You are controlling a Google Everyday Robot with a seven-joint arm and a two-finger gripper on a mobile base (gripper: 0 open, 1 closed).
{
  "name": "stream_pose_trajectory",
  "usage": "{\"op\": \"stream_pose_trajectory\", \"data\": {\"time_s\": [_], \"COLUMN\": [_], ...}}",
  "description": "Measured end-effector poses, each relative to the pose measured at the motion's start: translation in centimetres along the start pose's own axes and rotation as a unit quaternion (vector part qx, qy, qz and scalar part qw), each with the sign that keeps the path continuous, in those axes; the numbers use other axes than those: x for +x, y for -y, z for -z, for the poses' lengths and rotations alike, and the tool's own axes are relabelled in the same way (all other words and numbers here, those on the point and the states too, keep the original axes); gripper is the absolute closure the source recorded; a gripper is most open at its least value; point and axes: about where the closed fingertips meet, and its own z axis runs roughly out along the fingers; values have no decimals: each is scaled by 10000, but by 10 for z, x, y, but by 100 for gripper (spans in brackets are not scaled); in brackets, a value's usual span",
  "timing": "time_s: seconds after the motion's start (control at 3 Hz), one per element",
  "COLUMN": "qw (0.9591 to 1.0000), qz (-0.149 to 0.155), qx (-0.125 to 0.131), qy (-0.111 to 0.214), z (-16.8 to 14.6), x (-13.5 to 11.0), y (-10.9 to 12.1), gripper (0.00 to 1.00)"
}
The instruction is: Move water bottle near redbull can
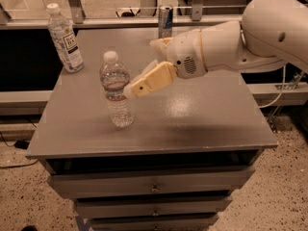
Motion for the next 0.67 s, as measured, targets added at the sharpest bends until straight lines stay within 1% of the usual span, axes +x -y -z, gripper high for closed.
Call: {"op": "stream_pose_trajectory", "data": {"time_s": [0.33,0.67], "qw": [10000,9999], "qz": [-4,75], "qx": [-1,-54], "qy": [-20,143], "z": [1,-10], "x": [1,0], "y": [0,-1], "gripper": [0,0]}}
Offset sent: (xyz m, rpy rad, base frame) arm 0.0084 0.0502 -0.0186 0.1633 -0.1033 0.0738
